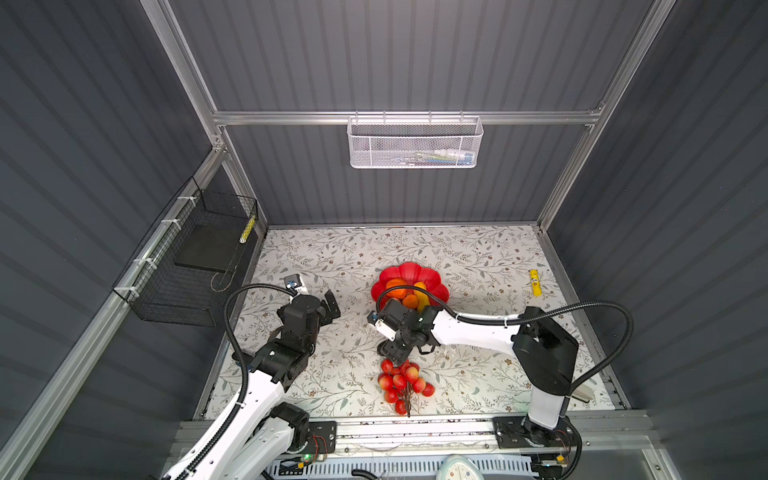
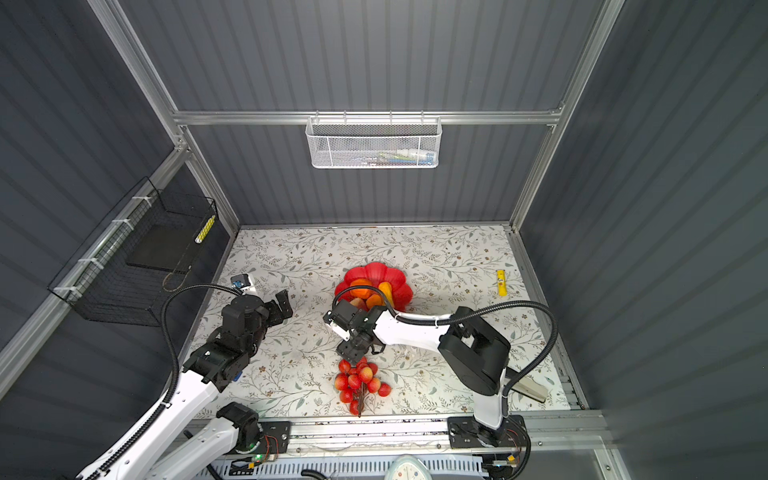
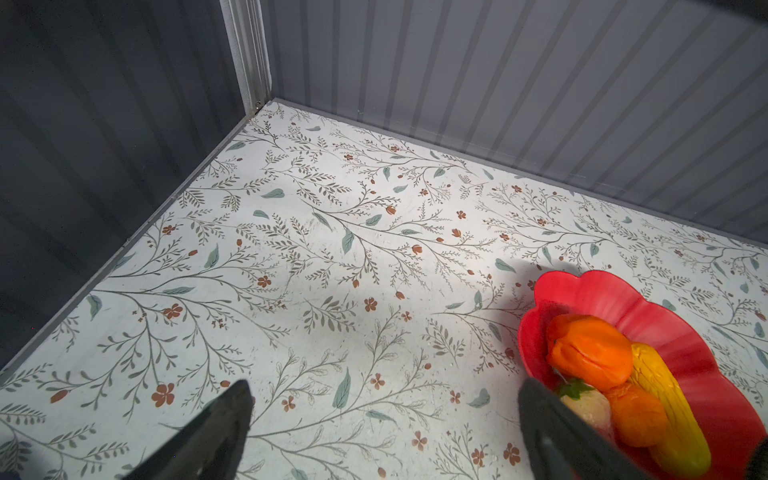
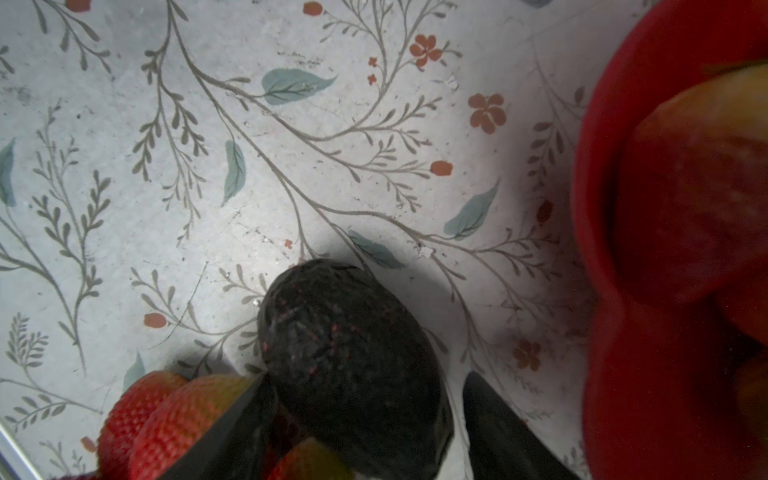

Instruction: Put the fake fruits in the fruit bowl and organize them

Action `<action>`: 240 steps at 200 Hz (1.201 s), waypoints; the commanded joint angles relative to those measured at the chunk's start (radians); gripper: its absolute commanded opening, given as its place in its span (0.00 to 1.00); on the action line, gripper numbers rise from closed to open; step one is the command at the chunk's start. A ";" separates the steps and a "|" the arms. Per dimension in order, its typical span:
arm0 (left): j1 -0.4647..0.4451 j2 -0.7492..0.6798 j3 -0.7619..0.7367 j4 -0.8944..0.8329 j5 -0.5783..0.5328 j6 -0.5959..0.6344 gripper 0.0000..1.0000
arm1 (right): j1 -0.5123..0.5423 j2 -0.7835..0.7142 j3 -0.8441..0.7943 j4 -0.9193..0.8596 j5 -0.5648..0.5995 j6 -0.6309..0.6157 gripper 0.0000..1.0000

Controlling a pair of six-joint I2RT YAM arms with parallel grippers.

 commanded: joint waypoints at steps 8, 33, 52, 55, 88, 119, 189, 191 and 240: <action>0.010 -0.022 0.010 -0.018 -0.026 0.016 1.00 | 0.004 0.026 0.028 -0.005 -0.013 0.001 0.62; 0.010 -0.032 0.012 -0.027 -0.032 0.017 1.00 | 0.003 0.008 0.039 0.003 -0.003 0.003 0.50; 0.009 -0.040 0.013 -0.027 -0.033 0.017 1.00 | 0.000 -0.036 0.059 -0.003 -0.006 0.009 0.41; 0.010 -0.041 0.013 -0.027 -0.033 0.018 1.00 | 0.000 -0.045 0.063 -0.005 -0.006 0.013 0.40; 0.010 -0.055 0.020 -0.023 -0.016 0.023 1.00 | -0.032 -0.153 0.094 -0.019 -0.022 0.070 0.34; 0.009 -0.068 0.019 0.011 0.047 0.052 1.00 | -0.125 -0.273 0.063 -0.033 -0.036 0.133 0.34; 0.010 -0.031 0.030 0.087 0.339 0.136 1.00 | -0.278 -0.259 -0.011 -0.031 -0.069 -0.016 0.35; 0.010 -0.030 0.033 0.083 0.351 0.138 1.00 | -0.279 -0.255 -0.011 -0.031 -0.071 -0.018 0.35; 0.010 0.006 0.080 0.024 0.572 0.187 1.00 | -0.296 -0.098 0.046 -0.012 -0.083 -0.073 0.35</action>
